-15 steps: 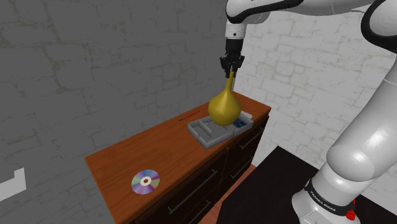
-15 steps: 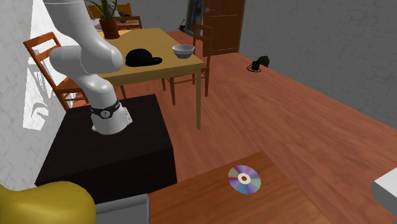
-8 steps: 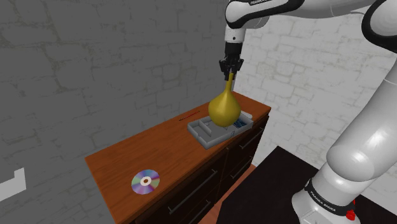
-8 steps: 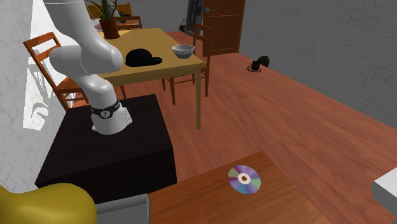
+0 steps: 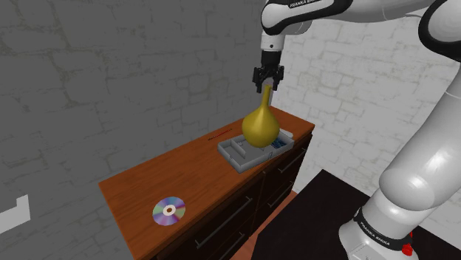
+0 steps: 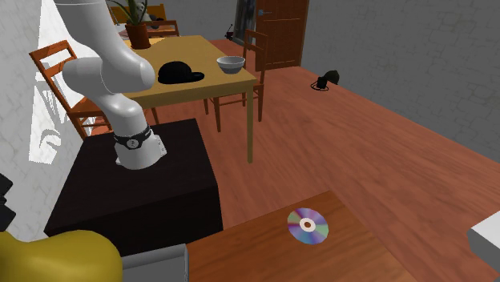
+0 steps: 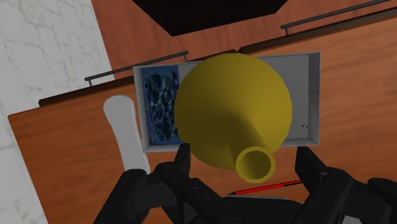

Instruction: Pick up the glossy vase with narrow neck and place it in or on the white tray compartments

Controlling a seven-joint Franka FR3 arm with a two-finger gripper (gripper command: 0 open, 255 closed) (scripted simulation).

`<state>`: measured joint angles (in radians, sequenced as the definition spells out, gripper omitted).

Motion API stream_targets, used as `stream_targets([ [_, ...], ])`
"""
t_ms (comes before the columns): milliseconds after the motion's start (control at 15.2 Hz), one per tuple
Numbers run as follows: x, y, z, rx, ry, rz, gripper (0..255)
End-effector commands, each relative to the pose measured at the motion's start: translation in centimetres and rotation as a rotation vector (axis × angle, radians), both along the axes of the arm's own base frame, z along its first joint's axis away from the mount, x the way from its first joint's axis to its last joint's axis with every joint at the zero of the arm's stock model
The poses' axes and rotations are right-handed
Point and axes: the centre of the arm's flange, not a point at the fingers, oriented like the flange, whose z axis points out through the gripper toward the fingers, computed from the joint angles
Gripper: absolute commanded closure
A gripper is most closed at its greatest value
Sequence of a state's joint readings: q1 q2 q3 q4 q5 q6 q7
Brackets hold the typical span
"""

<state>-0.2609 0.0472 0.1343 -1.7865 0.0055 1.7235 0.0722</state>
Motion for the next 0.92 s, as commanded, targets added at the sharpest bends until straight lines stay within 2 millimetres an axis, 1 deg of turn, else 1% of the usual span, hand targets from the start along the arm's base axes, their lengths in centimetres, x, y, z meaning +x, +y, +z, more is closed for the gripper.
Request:
stream_targets([
  [0, 0.0, 0.0, 0.0, 0.000, 0.001, 0.000, 0],
  [66, 0.0, 0.0, 0.0, 0.000, 0.001, 0.000, 0],
  [264, 0.4, -0.1, 3.9, 0.000, 0.001, 0.000, 0],
  [330, 0.5, -0.1, 5.0, 0.000, 0.001, 0.000, 0],
  [858, 0.5, -0.1, 5.0, 0.000, 0.001, 0.000, 0],
])
